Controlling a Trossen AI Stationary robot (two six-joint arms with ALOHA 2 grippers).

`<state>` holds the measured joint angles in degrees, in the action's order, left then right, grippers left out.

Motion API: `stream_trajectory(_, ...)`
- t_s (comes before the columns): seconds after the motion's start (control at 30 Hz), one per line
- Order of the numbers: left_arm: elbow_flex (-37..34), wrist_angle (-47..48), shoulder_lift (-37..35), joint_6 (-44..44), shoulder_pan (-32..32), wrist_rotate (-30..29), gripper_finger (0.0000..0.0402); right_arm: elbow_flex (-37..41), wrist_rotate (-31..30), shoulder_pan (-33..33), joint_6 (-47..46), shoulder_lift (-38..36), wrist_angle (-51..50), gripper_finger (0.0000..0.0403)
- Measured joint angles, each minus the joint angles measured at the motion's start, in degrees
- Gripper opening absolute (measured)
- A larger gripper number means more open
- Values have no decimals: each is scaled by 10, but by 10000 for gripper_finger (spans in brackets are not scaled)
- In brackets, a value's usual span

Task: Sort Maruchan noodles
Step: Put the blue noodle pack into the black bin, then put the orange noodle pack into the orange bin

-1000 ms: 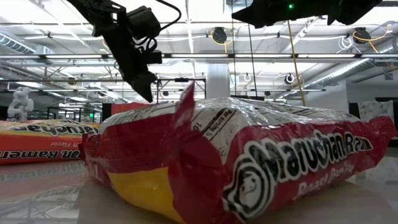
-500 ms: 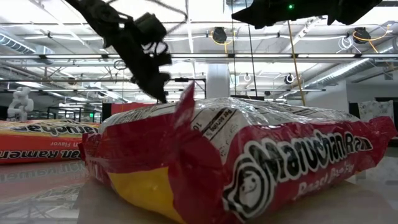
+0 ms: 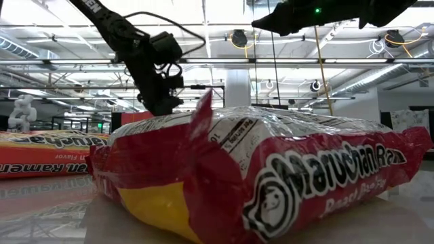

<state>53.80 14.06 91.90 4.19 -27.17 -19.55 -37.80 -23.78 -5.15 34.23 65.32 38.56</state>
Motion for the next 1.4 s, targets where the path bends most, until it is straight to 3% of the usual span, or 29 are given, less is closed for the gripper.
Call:
stream_trajectory(0.17, 0, 33, -42, -23, 14, 0, 76, 0, 4, 0, -52, 0, -32, 100)
stream_trajectory(0.4, 0, 127, -109, -86, 69, 0, 76, 0, 108, 8, -170, 3, -50, 100)
stream_trajectory(0.7, 0, 163, -125, -156, 199, 0, 76, -14, 106, 83, -252, 66, -85, 100)
stream_trajectory(0.9, 0, 158, -125, -206, 268, 0, 76, -72, 169, 131, -303, 139, -196, 100)
stream_trajectory(1.4, 0, 205, -125, -337, 402, -1, 76, -208, 196, 220, -383, 380, -201, 109)
